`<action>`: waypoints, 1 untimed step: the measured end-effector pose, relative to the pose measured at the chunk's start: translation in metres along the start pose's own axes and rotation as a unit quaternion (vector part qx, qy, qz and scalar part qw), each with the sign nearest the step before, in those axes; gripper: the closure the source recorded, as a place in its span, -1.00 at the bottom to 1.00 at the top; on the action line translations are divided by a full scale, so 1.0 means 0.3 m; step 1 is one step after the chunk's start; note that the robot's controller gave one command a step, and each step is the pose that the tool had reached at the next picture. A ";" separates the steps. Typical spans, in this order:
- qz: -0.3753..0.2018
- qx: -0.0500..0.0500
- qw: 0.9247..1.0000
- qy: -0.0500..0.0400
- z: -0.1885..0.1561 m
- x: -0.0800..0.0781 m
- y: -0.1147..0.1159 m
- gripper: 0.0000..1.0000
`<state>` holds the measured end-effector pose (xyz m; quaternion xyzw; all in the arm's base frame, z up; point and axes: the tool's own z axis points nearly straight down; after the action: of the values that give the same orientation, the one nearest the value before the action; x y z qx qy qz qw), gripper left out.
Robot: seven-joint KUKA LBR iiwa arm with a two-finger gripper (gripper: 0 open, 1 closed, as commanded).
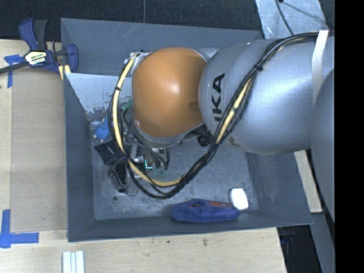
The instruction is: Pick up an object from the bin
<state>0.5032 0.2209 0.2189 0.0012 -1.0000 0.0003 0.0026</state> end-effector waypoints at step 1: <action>-0.110 0.000 0.994 -0.003 0.503 -0.225 -0.289 -1.00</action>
Offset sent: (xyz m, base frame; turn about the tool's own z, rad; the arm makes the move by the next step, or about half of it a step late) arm 0.0659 -0.0841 -0.1489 -0.2247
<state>0.5702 0.1343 0.0676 0.1116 -0.9937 -0.0001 -0.0007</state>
